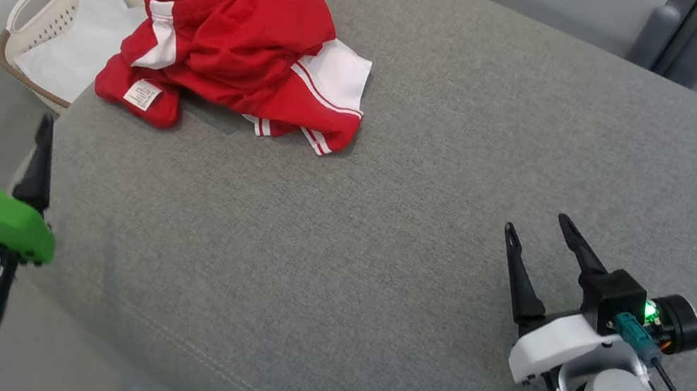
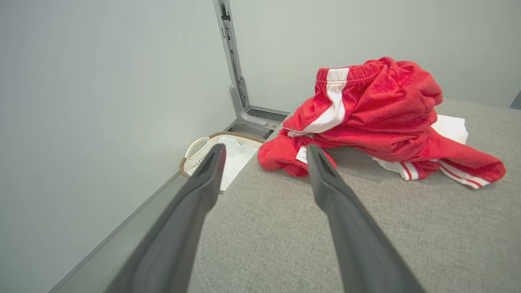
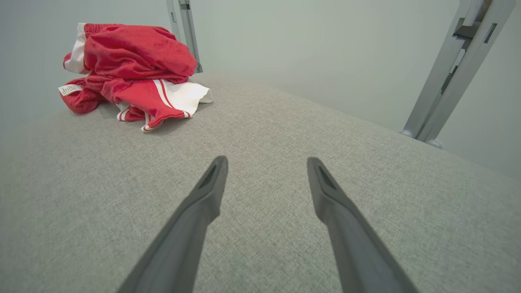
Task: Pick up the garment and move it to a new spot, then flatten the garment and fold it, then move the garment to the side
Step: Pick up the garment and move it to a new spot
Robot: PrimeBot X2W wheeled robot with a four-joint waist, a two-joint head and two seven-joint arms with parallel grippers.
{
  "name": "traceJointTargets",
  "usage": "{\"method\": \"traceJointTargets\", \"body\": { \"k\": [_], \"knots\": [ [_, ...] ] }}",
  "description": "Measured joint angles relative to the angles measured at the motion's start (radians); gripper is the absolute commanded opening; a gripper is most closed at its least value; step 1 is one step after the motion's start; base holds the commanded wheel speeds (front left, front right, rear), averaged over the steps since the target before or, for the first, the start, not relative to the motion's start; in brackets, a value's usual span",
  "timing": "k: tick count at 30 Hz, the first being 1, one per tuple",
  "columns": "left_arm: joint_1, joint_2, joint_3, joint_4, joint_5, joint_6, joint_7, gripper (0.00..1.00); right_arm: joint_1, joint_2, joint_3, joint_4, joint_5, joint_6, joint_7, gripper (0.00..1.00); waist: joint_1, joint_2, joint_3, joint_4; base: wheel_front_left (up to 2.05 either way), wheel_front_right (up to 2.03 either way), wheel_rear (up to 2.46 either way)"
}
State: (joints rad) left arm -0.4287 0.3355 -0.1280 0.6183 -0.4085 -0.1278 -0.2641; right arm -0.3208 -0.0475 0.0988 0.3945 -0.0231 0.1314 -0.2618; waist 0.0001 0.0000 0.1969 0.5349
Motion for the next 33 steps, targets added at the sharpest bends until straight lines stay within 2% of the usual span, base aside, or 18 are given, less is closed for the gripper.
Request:
{"method": "traceJointTargets", "body": {
  "k": [8, 15, 23, 26, 33],
  "knots": [
    [-0.258, 0.159, -0.22, 0.018, -0.234, 0.0, 0.0, 1.0, -0.077, 0.0, 0.024, -0.031, -0.036, 0.0, 0.0, 1.0, 0.0, 0.0, 0.109, -0.06, 0.0, 0.0, 0.0],
    [-0.394, 0.251, -0.446, 0.014, -0.405, 0.0, 0.0, 1.0, -0.111, -0.001, 0.037, -0.059, -0.043, 0.0, 0.0, 1.0, 0.0, 0.0, 0.185, -0.139, 0.0, 0.0, 0.0],
    [-0.51, 0.342, -0.691, 0.034, -0.6, -0.001, 0.0, 1.0, -0.134, -0.001, 0.054, -0.1, -0.038, 0.0, 0.0, 1.0, 0.0001, 0.0, 0.262, -0.232, 0.0, 0.0, 0.0],
    [-0.543, 0.369, -0.769, 0.07, -0.668, -0.001, 0.036, 1.0, -0.146, -0.001, 0.057, -0.114, -0.038, 0.0, 0.0, 1.0, 0.0001, 0.0, 0.291, -0.265, 0.0, 0.0, 0.0],
    [-0.571, 0.383, -0.846, 0.217, -0.828, -0.001, 0.146, 1.0, -0.153, 0.003, 0.055, -0.143, -0.029, 0.0, -0.003, 1.0, 0.0, 0.0, 0.344, -0.34, 0.0, 0.0, 0.0]
  ]
}}
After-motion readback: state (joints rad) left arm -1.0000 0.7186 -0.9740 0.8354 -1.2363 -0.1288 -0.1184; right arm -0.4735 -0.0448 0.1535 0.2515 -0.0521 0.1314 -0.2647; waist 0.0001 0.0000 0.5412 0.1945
